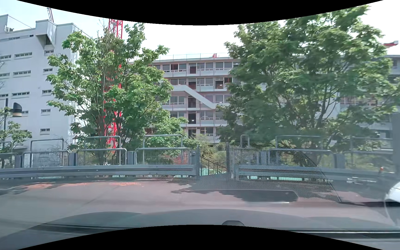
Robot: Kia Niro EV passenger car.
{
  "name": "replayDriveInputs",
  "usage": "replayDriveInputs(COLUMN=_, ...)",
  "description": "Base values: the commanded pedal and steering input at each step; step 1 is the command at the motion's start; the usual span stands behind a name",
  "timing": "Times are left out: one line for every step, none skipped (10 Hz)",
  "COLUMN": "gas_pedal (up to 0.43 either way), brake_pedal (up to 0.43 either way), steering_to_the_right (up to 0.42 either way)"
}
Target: Follow the waypoints while adhering to traffic rules and regulations
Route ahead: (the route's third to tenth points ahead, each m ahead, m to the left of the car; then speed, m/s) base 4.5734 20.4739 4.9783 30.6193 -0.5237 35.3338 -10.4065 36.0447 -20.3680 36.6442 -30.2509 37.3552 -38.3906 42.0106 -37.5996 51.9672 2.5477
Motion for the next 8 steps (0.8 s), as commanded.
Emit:
replayDriveInputs(gas_pedal=0.0, brake_pedal=0.0, steering_to_the_right=-0.403)
replayDriveInputs(gas_pedal=0.0, brake_pedal=0.0, steering_to_the_right=-0.436)
replayDriveInputs(gas_pedal=0.0, brake_pedal=0.0, steering_to_the_right=-0.477)
replayDriveInputs(gas_pedal=0.0, brake_pedal=0.0, steering_to_the_right=-0.516)
replayDriveInputs(gas_pedal=0.0, brake_pedal=0.0, steering_to_the_right=-0.549)
replayDriveInputs(gas_pedal=0.0, brake_pedal=0.0, steering_to_the_right=-0.592)
replayDriveInputs(gas_pedal=0.0, brake_pedal=0.0, steering_to_the_right=-0.634)
replayDriveInputs(gas_pedal=0.0, brake_pedal=0.0, steering_to_the_right=-0.663)
